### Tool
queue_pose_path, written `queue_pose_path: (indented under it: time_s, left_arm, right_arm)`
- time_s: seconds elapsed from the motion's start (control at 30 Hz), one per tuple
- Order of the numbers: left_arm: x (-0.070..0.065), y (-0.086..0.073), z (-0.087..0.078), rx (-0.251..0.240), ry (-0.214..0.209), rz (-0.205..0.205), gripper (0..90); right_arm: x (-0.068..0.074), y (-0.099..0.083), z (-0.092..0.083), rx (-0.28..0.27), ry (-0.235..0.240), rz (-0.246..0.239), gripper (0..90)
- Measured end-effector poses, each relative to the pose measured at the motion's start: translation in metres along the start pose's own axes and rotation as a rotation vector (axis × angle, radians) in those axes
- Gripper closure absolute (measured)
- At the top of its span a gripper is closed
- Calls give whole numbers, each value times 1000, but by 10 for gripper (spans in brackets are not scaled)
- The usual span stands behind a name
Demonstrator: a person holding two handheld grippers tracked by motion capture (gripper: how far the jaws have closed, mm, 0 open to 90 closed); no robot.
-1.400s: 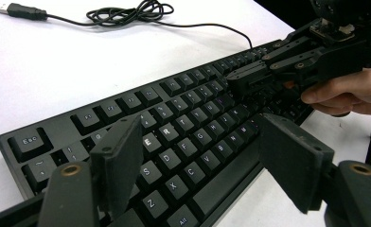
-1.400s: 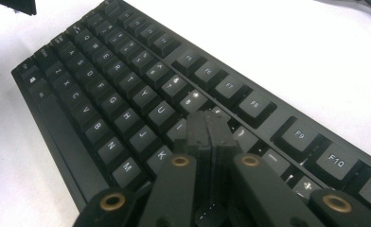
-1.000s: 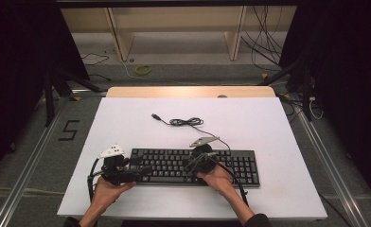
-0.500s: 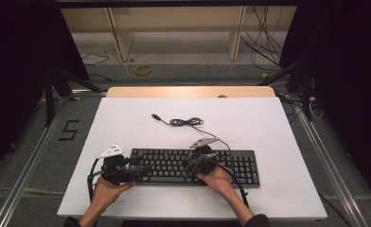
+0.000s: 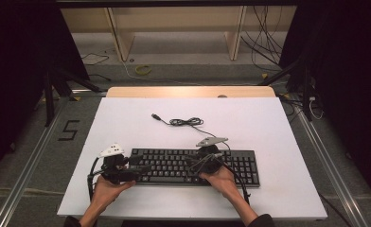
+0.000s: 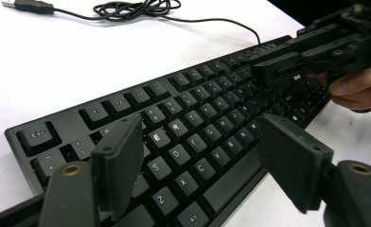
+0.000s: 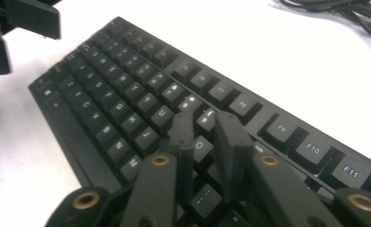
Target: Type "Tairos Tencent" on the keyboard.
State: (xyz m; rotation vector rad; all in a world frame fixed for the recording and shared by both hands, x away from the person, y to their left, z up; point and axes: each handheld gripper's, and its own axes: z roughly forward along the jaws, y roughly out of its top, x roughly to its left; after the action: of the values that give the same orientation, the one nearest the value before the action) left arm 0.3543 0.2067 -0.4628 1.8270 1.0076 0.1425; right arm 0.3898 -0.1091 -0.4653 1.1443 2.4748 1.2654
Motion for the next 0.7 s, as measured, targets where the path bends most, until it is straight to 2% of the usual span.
queue_pose_path:
  time_s: [0.2,0.4,0.6,0.7]
  left_arm:
    - [1,1,1,4,3,6,317]
    - [2,2,1,1,9,1,324]
    - [3,3,1,9,15,-1,325]
    - [4,4,2,13,17,-2,324]
  right_arm:
    - [2,1,-5,-18,28,3,647]
    - [4,0,-9,-32,46,0,590]
    - [6,0,-14,-47,54,-3,524]
    - [7,0,-16,-56,49,-6,462]
